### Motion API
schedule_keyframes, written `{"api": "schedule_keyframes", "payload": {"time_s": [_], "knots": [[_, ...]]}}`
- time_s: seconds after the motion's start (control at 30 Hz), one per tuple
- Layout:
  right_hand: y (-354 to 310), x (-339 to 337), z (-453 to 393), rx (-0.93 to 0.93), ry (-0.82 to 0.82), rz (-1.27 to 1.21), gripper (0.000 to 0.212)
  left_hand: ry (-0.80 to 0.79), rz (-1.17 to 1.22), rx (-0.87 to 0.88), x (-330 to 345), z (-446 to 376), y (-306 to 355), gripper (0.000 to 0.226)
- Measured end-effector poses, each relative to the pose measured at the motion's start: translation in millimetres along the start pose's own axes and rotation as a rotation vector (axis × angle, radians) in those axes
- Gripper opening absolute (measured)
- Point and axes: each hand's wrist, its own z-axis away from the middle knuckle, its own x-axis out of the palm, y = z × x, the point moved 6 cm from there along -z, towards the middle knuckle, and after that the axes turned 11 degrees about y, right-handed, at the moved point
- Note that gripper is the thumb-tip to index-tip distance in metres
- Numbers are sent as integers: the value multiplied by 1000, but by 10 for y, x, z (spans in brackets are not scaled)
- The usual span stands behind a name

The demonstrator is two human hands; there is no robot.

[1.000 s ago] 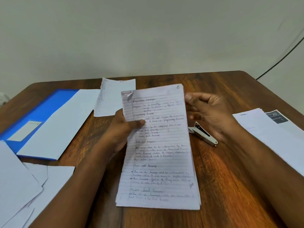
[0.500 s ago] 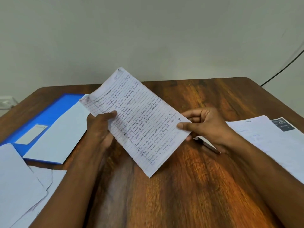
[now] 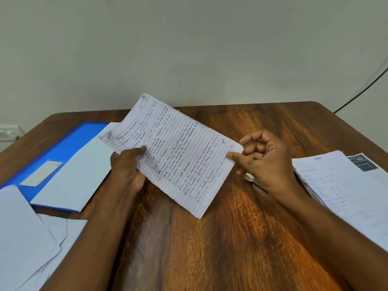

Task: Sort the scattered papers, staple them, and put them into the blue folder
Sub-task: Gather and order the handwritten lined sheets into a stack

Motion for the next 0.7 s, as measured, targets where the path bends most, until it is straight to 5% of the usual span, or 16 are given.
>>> {"api": "schedule_keyframes", "payload": {"time_s": [0.2,0.37,0.57,0.7], "knots": [[-131,47,137,-211,-28,107,34,3,-18,-7,-2,25,-37,45],[-214,105,213,-295,-93,74,66,25,-45,9,-2,35,-15,50],[-312,113,287,-548,-8,199,33,-1,-69,30,50,119,1,47],[-342,86,318,-605,82,184,43,-13,-79,34,57,156,15,50]]}}
